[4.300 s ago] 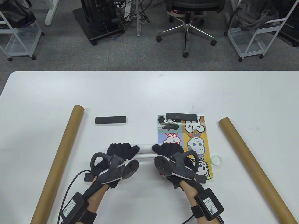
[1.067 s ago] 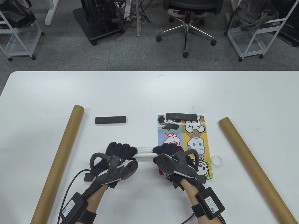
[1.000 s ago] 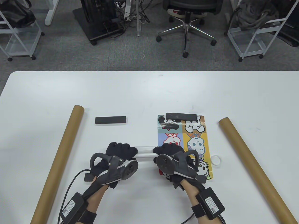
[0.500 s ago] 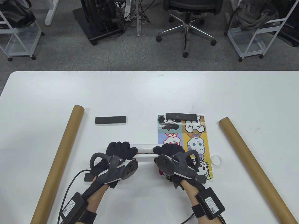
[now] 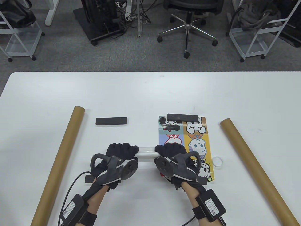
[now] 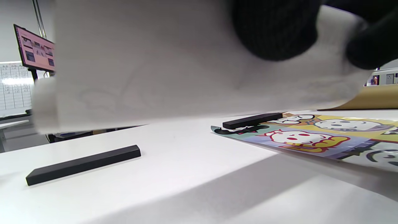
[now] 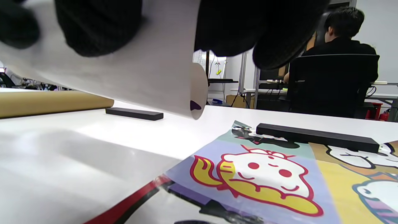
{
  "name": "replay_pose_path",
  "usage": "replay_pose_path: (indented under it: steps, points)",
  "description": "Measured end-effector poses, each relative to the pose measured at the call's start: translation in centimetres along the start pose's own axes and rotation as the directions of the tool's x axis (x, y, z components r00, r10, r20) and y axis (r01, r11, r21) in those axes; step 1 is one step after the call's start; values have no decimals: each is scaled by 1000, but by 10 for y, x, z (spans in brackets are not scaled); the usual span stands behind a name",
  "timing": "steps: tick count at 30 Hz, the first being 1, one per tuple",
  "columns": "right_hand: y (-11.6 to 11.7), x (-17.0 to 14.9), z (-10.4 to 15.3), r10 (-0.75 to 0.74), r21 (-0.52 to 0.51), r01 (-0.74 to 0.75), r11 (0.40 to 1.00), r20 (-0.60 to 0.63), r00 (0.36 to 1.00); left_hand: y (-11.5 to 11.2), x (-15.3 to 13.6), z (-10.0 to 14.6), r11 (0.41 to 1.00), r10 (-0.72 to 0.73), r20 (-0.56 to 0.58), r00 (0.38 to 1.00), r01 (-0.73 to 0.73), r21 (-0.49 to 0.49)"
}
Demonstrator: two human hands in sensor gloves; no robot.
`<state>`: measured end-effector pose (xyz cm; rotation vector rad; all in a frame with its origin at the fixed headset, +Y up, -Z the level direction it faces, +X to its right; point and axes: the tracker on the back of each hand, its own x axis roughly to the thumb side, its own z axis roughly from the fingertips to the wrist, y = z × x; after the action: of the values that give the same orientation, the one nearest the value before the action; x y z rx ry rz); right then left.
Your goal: Roll up posters and store in mailing tubes
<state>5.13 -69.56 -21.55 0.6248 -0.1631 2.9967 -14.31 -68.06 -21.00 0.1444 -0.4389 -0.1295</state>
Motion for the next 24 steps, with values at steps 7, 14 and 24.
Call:
replay_pose_path:
  steps: [7,14,24]
  points:
    - [0,1,2,-6,-21,6,1000,-5,1000,-1,1,0,1000,-24,5,1000,24,-4]
    - [2,1,0,-19,18,19,1000,11,1000,1,3,1,998,-66,12,998,66,-9]
    - [2,-1,0,-13,0,13,1000,-4,1000,-2,-2,0,1000,-8,0,1000,8,-27]
